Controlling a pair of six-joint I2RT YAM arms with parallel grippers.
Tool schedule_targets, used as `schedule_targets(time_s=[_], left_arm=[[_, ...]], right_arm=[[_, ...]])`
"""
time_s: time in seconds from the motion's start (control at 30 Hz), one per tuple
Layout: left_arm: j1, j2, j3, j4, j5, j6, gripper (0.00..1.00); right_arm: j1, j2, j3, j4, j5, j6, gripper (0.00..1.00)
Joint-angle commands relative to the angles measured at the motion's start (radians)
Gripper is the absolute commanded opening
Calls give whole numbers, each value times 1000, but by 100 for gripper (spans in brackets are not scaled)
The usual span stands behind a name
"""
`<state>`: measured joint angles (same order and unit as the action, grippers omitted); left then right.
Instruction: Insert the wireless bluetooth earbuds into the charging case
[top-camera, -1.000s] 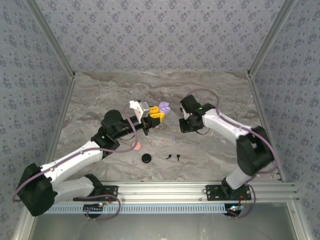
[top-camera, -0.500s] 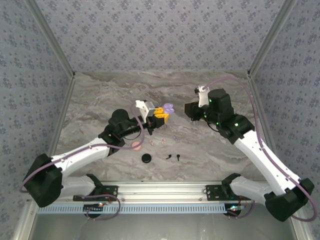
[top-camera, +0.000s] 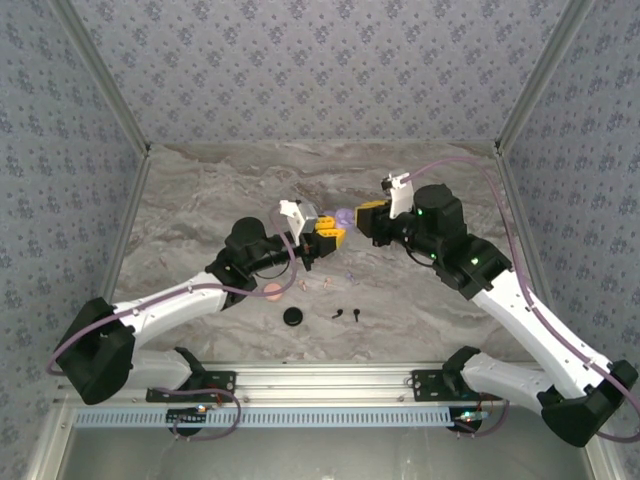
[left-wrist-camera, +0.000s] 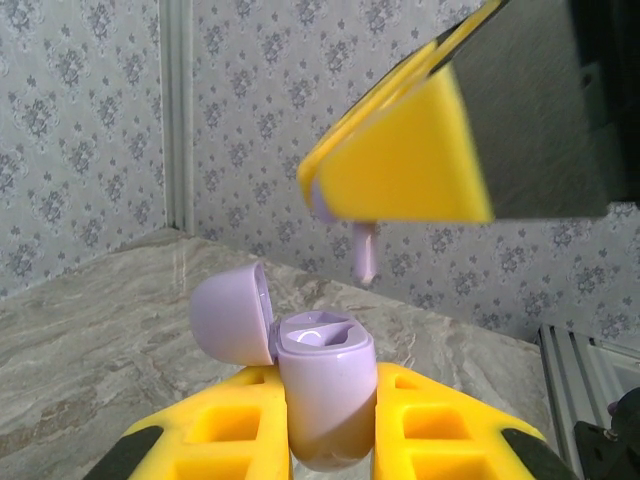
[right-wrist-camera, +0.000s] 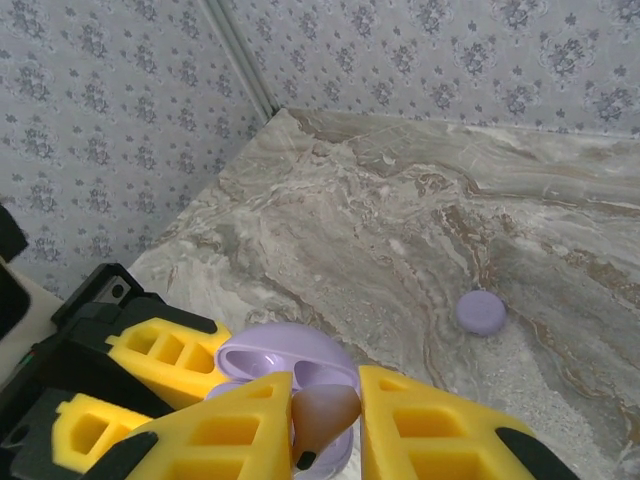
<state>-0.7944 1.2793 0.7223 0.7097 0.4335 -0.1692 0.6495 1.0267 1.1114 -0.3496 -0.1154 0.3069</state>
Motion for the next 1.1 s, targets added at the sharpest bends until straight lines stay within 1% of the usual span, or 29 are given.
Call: schedule_targets(time_s=[0.0, 0.37, 0.73, 1.07], left_arm=[[-8, 3, 38, 48, 22, -3, 0], [-12, 3, 43, 40, 27, 2, 0], [-11, 3, 44, 37, 24, 8, 0], [-12, 1, 44, 34, 25, 11, 0]], right_arm=[[14, 17, 17, 18, 26, 9, 22], [27, 29, 5, 20, 38, 11, 22], [27, 40, 17, -41, -7, 25, 23], [27, 58, 16, -50, -48, 41, 23]])
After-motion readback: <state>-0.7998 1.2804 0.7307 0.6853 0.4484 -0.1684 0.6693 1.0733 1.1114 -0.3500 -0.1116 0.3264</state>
